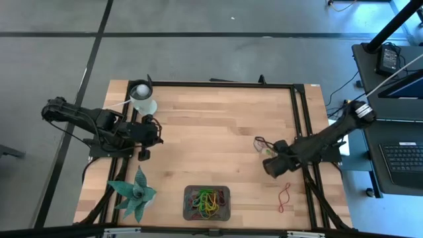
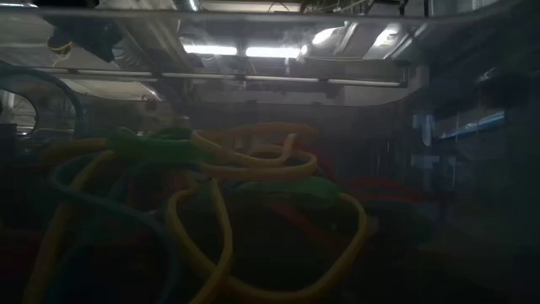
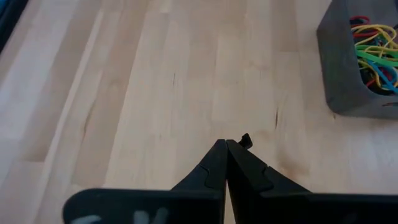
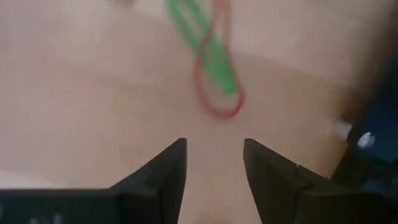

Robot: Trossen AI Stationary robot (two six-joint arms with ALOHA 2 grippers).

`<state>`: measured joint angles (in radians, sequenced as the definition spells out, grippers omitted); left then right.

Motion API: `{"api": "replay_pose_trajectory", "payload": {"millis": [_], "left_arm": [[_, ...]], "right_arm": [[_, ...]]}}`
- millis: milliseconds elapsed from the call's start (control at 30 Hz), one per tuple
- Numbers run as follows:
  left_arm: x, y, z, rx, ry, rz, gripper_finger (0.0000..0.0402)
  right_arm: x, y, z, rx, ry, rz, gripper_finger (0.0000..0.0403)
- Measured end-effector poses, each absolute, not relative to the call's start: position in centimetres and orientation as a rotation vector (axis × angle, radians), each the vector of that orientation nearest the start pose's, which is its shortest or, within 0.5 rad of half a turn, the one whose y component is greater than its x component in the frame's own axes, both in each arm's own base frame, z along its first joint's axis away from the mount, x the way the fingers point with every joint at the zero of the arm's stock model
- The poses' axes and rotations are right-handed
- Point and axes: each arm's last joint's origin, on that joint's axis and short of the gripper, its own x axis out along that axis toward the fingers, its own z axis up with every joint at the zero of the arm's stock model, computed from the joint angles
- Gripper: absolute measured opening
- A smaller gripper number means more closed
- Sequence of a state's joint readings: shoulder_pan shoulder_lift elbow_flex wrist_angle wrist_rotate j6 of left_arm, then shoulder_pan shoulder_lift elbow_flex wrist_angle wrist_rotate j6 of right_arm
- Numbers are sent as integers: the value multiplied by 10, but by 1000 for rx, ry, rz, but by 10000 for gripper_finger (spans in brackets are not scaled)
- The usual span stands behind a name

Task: Pick and place rubber bands into bin
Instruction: Put the green rubber band into the black bin

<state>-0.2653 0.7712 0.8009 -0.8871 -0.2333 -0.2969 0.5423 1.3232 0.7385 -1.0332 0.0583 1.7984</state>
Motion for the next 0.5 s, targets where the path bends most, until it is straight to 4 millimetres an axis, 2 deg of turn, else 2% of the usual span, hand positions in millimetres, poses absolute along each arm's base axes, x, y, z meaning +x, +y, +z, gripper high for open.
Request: {"api": "replay_pose_trajectory", "payload": {"millis": [167, 300, 500], "left_arm": [[134, -29, 282, -108, 821, 121, 3], [134, -29, 282, -147, 816, 148, 3], [134, -27, 283, -137, 796, 211, 3]], "right_arm": [[157, 79, 162, 884, 1326, -1015, 163], [163, 73, 154, 877, 1320, -920, 163], [160, 63, 144, 841, 1340, -901, 159]]}}
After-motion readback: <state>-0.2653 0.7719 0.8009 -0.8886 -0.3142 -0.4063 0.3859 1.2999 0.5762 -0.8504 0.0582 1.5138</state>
